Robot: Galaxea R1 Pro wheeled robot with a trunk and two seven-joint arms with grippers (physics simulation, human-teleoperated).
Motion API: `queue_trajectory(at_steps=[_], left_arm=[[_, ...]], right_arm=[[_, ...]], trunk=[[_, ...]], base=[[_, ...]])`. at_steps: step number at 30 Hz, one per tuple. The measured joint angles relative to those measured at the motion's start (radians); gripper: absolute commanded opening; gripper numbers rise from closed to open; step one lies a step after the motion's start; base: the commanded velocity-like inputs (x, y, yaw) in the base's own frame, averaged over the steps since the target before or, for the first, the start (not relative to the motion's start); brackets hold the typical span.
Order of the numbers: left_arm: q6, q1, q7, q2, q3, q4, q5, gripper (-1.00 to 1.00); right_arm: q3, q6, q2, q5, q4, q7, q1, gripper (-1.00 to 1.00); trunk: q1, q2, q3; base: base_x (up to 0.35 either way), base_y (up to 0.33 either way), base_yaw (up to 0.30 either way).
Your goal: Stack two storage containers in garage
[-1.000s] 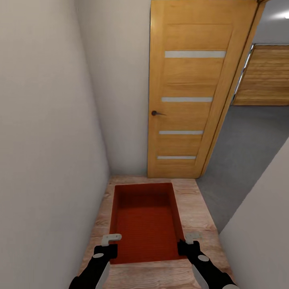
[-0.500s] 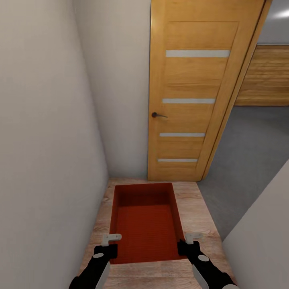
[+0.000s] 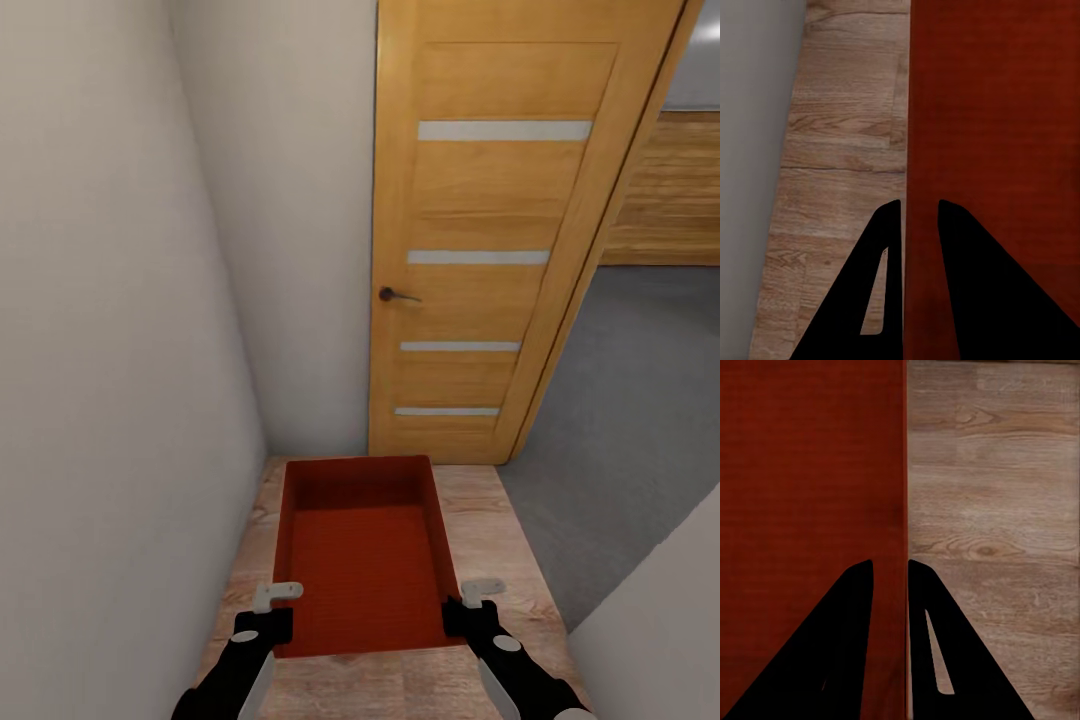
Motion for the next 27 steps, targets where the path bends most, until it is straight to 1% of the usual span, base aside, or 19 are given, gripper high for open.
queue_trajectory(at_steps=[10, 16, 18, 27], left_arm=[[0.0, 0.0, 0.0, 0.0, 0.0, 0.001, 0.0, -1.0], [-0.002, 0.0, 0.0, 0.0, 0.001, 0.002, 0.0, -1.0], [-0.002, 0.0, 0.0, 0.0, 0.001, 0.003, 0.0, -1.0], [-0.002, 0.0, -0.001, 0.0, 0.002, 0.005, 0.0, -1.0]], right_arm=[[0.0, 0.0, 0.0, 0.0, 0.0, 0.0, 0.0, -1.0], [0.0, 0.0, 0.0, 0.0, 0.001, 0.0, 0.0, -1.0], [0.0, 0.0, 0.0, 0.0, 0.001, 0.0, 0.0, -1.0], [0.007, 0.0, -0.002, -0.001, 0.001, 0.0, 0.0, -1.0]], trunk=[[0.0, 0.0, 0.0], [0.001, 0.0, 0.0], [0.001, 0.0, 0.0], [0.001, 0.0, 0.0]], base=[[0.313, 0.0, 0.0], [0.056, 0.0, -0.006], [0.009, 0.0, -0.118], [0.001, 0.0, -0.266]])
